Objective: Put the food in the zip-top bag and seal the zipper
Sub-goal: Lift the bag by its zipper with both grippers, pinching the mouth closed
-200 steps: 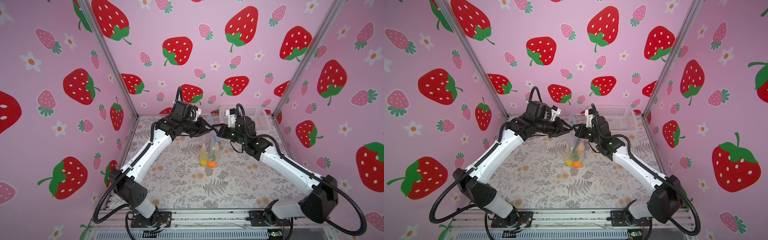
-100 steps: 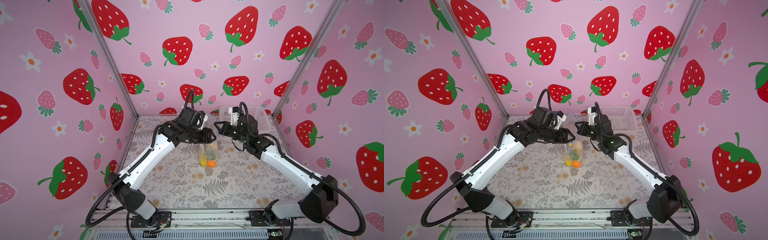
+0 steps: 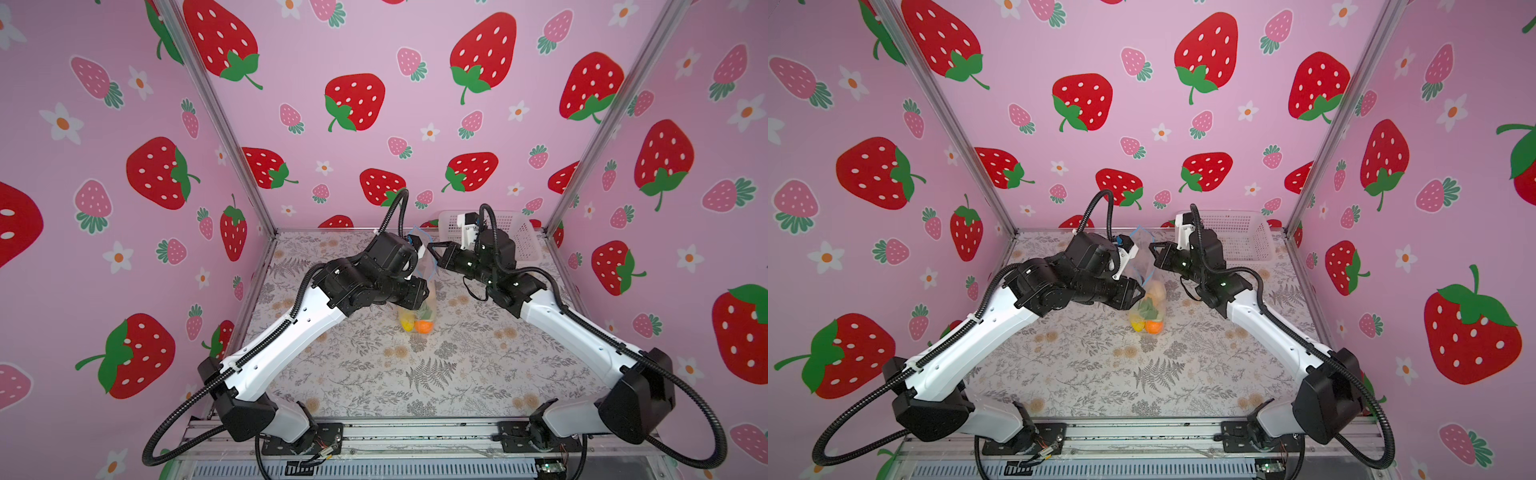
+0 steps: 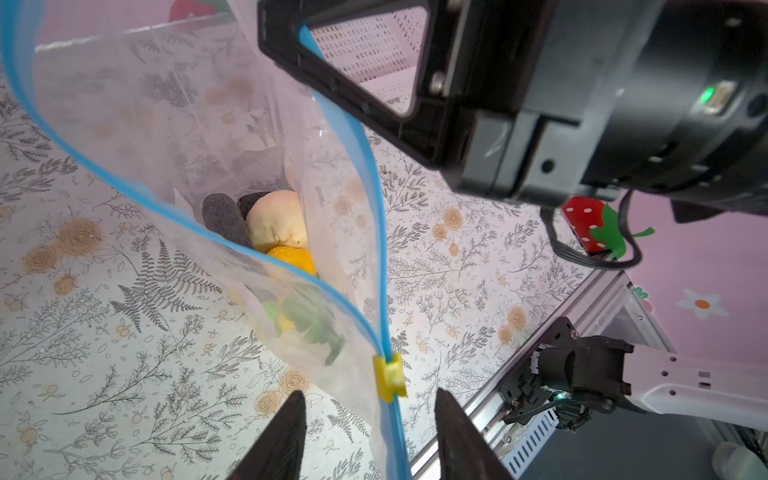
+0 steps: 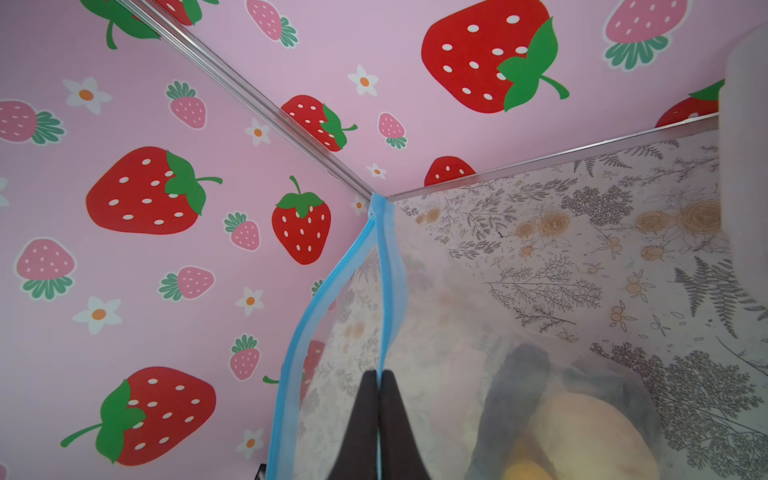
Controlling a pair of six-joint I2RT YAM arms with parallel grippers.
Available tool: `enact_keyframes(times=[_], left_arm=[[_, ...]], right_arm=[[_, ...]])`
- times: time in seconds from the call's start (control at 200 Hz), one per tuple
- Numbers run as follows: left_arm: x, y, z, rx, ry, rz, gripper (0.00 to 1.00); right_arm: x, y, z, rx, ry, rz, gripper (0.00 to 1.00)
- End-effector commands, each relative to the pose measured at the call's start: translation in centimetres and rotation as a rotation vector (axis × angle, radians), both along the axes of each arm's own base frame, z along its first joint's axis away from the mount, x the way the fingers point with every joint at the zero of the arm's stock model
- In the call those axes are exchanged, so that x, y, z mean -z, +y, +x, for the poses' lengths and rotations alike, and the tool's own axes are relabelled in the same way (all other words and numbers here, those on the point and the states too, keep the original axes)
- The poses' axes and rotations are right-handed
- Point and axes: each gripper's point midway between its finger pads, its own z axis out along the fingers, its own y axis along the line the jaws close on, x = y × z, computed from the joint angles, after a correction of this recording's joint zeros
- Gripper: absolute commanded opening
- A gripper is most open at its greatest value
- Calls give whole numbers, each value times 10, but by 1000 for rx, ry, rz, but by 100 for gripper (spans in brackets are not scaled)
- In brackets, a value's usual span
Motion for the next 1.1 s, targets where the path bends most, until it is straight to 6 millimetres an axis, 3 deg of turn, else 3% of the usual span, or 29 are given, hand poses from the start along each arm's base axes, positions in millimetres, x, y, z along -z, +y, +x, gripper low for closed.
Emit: enact_keyframes(times=[0.0,0.27,0.635,0.67,0.895,1.035,1.095], left_arm=[[11,1,-3,22,-8,65,45],[13,2,-4,21,-13,91,24],[12,4,-6,12,-21,107,7],[12,5,-6,12,-21,108,2],[11,8,-7,5,-27,117,1],[12,8,-8,8,-21,121,5],[12,8,-9,11,-20,122,12]], right_arm=[[-16,1,2,-1,-38,51,0],[-16,1,3,3,-40,52,0],[-17,-1,4,9,-46,49,0],[-17,-1,4,10,-47,48,0],[-18,-3,5,20,-51,48,0],[-17,-3,6,20,-51,46,0],[-18,-3,6,22,-50,47,0]])
